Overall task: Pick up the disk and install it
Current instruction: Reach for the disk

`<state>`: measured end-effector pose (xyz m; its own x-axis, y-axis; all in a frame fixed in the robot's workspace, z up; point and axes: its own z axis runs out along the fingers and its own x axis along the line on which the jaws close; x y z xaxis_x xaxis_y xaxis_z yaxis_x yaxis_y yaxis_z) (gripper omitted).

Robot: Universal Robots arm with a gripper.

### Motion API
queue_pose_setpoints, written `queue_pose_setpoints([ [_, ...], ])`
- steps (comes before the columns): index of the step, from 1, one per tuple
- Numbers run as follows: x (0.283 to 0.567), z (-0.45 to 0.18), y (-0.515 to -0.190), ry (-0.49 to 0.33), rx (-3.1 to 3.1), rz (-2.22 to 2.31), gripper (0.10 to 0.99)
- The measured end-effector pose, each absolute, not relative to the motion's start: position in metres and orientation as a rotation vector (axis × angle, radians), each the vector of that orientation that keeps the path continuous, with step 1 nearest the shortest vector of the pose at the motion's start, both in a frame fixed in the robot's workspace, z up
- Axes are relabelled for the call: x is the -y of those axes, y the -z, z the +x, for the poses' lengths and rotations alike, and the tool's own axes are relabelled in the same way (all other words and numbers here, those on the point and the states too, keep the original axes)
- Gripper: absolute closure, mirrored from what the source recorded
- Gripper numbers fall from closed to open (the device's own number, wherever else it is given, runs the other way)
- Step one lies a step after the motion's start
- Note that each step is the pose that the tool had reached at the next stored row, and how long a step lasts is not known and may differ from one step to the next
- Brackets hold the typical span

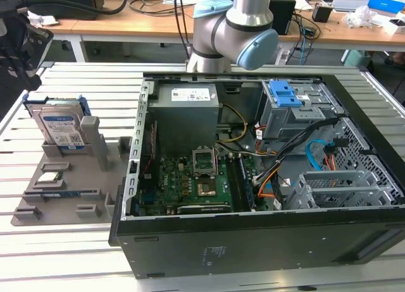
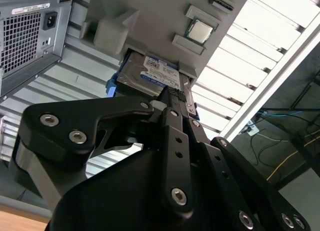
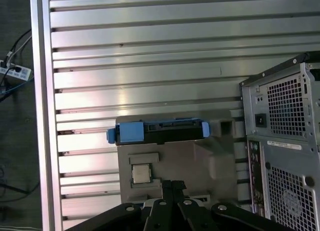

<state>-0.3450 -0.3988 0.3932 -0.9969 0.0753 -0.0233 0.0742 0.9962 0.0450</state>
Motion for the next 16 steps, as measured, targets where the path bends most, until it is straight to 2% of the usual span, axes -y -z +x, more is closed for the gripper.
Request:
queue_pose_setpoints([
  [16,0.391,-0.379,-0.393,-0.069,-3.114,0.117,0.980],
])
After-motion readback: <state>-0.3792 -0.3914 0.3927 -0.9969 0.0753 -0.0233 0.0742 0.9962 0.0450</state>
